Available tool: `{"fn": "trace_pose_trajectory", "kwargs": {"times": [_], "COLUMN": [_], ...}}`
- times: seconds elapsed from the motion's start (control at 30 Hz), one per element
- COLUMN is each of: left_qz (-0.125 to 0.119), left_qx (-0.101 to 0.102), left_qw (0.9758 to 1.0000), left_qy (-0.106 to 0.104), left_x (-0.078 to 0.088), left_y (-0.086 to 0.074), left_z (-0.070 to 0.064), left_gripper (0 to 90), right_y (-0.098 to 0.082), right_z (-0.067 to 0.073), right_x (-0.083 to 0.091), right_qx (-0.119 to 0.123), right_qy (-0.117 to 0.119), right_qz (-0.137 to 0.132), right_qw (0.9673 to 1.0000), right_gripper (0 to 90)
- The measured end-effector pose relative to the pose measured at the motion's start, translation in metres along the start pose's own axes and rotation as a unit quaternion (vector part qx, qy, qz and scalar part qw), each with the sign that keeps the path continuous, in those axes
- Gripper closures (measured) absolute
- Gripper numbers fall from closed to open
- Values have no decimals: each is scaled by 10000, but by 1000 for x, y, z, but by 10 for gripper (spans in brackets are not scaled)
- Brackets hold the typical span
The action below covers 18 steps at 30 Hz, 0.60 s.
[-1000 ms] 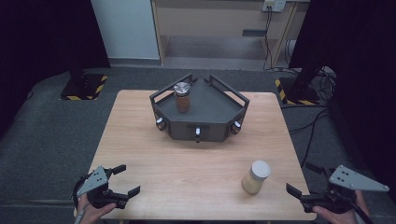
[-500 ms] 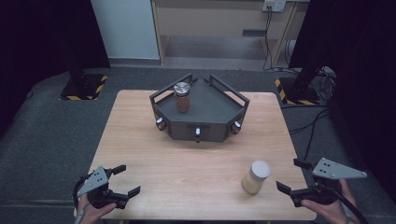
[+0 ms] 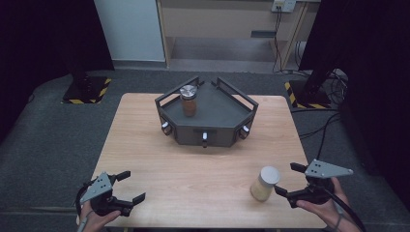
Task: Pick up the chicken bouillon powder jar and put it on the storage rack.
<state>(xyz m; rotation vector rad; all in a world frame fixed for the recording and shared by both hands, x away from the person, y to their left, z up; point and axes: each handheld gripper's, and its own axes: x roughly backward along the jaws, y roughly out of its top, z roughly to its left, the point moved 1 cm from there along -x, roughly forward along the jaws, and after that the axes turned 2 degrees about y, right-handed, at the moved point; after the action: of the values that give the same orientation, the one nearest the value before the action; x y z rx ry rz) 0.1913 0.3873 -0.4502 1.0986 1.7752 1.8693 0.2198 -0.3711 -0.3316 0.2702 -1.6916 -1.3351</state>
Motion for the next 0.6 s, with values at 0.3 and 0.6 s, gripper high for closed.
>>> {"fn": "trace_pose_trajectory", "kwargs": {"times": [0.3, 0.6], "left_qz": [7, 7], "left_qx": [-12, -12], "left_qw": [10000, 10000], "left_qy": [11, 2], "left_x": [0, 0], "left_y": [0, 0], "left_z": [0, 0], "left_gripper": [5, 6], "right_y": [2, 0], "right_z": [3, 4], "right_x": [-22, -37], "right_qx": [76, 88], "right_qy": [-27, -63], "right_qz": [200, 331], "right_qw": [9998, 9994], "right_gripper": [63, 105]}}
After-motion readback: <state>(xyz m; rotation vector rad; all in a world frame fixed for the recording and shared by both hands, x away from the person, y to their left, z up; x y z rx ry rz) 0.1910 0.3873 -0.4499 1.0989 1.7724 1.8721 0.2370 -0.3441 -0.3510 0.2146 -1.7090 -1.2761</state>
